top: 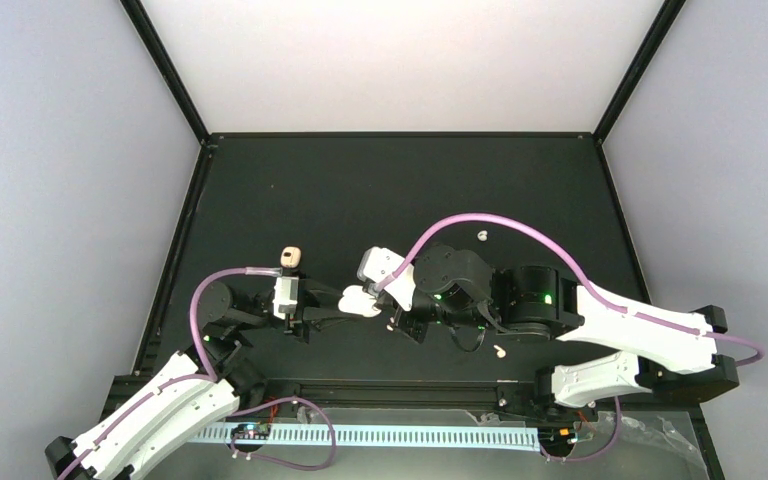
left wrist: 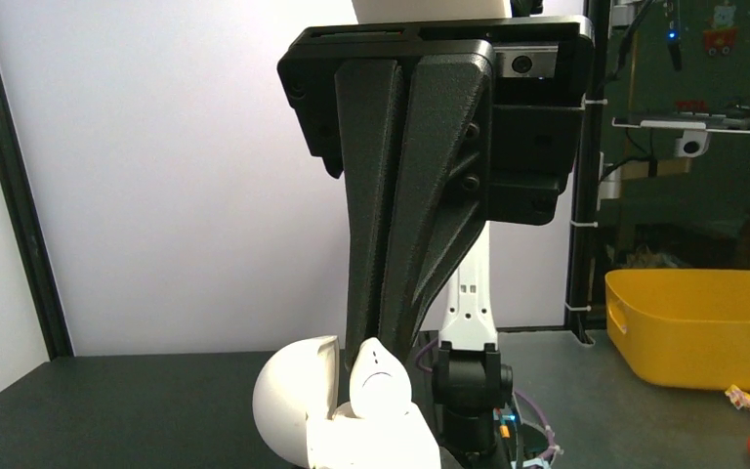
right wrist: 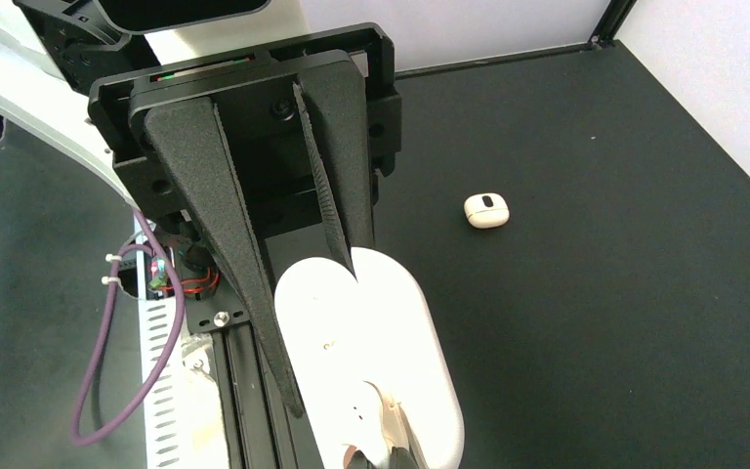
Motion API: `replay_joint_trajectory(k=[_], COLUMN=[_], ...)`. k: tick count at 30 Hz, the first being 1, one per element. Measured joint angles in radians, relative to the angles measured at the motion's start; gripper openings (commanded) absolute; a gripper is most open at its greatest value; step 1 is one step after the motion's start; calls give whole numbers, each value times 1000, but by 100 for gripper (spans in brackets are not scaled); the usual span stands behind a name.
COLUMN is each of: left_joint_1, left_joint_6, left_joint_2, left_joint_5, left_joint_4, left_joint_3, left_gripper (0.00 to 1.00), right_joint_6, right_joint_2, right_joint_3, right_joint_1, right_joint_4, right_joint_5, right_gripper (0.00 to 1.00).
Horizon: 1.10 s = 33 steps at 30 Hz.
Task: Insert the wireless bluetooth earbuds into the charging case
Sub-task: Place the earbud in the charging case.
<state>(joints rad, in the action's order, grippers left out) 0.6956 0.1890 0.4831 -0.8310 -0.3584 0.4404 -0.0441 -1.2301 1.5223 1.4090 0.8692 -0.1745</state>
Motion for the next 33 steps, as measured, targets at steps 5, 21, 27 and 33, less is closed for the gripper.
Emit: replay_joint_trajectory(k=[5, 21, 27, 33], left_joint_1=[0, 0, 0, 0], left_joint_6=[0, 1, 1, 2], left_joint_2=[0, -12, -12, -12], left_joint_5=[1, 18, 20, 20], left_joint_4=[-1, -18, -33, -36], left_joint_3=[0, 0, 0, 0], left_gripper=[2, 2, 2, 2], right_joint_6=[0, -13, -23, -29], right_joint_2=[-13, -9, 3, 48], right_joint_3=[17, 25, 24, 24], right_joint_1=[0, 0, 0, 0], right_joint_4=[18, 29, 26, 10], right_joint_5=[0, 1, 5, 15], right_gripper=[1, 14, 23, 26])
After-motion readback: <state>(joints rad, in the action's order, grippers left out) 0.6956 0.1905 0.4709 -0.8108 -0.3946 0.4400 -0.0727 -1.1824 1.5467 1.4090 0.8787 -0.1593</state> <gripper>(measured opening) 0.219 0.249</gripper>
